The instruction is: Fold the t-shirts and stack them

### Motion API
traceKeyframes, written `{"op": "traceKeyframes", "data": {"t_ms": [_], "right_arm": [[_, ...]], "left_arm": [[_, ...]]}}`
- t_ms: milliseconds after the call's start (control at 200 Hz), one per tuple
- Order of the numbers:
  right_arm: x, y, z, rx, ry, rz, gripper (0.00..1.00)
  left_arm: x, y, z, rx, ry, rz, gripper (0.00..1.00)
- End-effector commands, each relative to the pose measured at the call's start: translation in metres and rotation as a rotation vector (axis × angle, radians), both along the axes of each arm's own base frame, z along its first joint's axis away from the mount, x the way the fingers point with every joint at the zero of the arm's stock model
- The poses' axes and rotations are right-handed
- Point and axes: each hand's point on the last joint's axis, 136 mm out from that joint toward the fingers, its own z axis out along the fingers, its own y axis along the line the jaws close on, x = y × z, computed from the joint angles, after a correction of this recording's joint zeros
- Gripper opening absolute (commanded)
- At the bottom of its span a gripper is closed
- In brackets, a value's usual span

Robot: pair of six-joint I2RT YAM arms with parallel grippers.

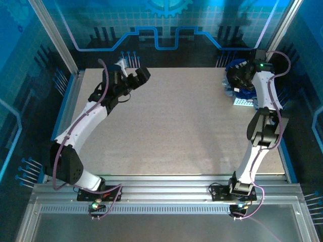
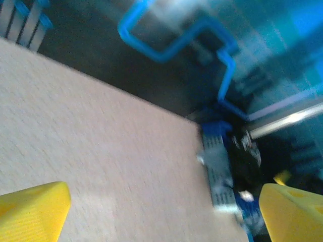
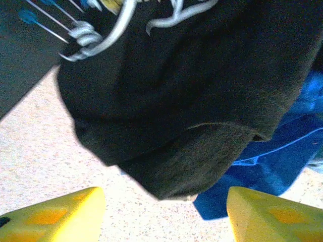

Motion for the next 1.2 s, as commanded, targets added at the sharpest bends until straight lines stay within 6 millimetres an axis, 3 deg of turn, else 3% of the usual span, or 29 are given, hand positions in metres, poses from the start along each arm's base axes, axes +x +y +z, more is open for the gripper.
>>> {"op": "traceKeyframes", "data": {"t_ms": [0, 110, 255, 505, 580, 690, 865, 1045, 1196], "right_arm": [[-0.004, -0.007, -0.001, 0.086, 0.021, -0.063, 0.66], [0.006, -0.019, -0.019, 0.138, 0.012, -0.097, 0.62], [0.02, -0.026, -0.027, 0.171, -0.022, -0.103, 0.4], [0.036, -0.027, -0.018, 0.193, -0.098, -0.079, 0.05], [0.036, -0.026, -0.002, 0.182, -0.15, -0.08, 0.0], [0.031, -0.018, 0.041, 0.106, -0.259, -0.055, 0.0], [0.012, 0.019, 0.139, -0.04, -0.449, 0.025, 0.0], [-0.009, 0.083, 0.253, -0.101, -0.691, 0.195, 0.0], [-0.03, 0.153, 0.338, -0.05, -0.886, 0.401, 0.0]], "left_arm": [[-0.019, -0.021, 0.006, -0.071, 0.031, -0.1, 0.91], [-0.028, -0.027, 0.003, -0.093, 0.042, -0.122, 0.86], [-0.035, -0.027, -0.003, -0.093, 0.059, -0.129, 0.83], [-0.037, -0.028, -0.004, -0.09, 0.064, -0.141, 0.8], [-0.036, -0.03, -0.003, -0.095, 0.061, -0.147, 0.78], [-0.035, -0.031, 0.0, -0.097, 0.054, -0.151, 0.77], [-0.034, -0.029, -0.001, -0.079, 0.048, -0.139, 0.79], [-0.033, -0.027, 0.0, -0.069, 0.042, -0.127, 0.79], [-0.032, -0.018, 0.004, -0.022, 0.037, -0.095, 0.79]]}}
